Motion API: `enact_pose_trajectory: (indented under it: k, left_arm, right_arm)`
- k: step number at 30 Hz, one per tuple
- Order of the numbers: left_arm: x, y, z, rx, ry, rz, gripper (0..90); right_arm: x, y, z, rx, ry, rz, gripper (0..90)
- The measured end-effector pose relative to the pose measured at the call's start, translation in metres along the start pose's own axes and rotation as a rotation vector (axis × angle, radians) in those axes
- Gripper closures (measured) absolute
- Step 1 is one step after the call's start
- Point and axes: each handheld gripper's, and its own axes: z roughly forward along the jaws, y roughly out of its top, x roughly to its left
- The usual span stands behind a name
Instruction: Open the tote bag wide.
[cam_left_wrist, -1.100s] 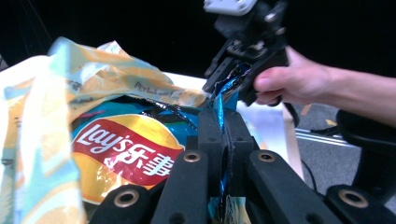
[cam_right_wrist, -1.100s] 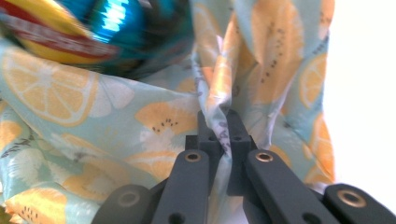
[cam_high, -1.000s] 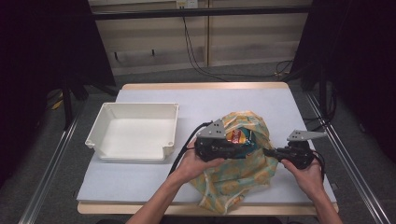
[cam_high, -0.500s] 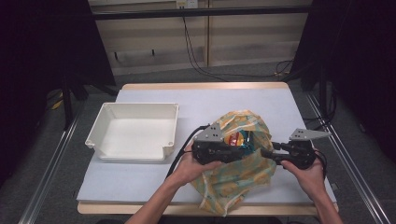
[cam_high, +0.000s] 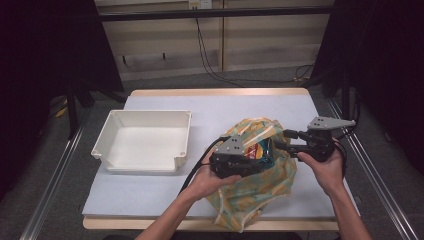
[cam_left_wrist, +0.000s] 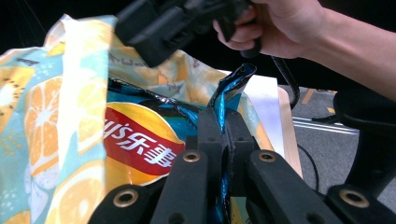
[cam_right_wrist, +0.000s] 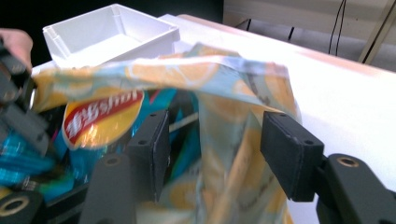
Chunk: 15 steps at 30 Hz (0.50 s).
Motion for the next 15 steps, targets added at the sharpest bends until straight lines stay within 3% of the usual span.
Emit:
enact_pose_trajectory:
  k: [4, 8, 10, 15]
  left_arm:
    - [-0.004, -0.001, 0.003, 0.014, -0.008, 0.008, 87.8]
    - [-0.005, -0.002, 0.003, 0.021, -0.019, 0.012, 87.9]
    - [-0.005, -0.003, 0.002, 0.021, -0.019, 0.014, 87.9]
    - [-0.006, -0.005, -0.001, 0.019, -0.030, 0.018, 88.1]
  right_arm:
    - [0.000, 0.006, 0.013, 0.007, 0.003, -0.017, 41.7]
    - [-0.007, 0.008, 0.026, 0.033, -0.001, -0.016, 49.4]
    - [-0.013, 0.008, 0.032, 0.045, -0.001, 0.002, 56.4]
    - [-0.030, 0.010, 0.038, 0.012, 0.040, 0.063, 86.0]
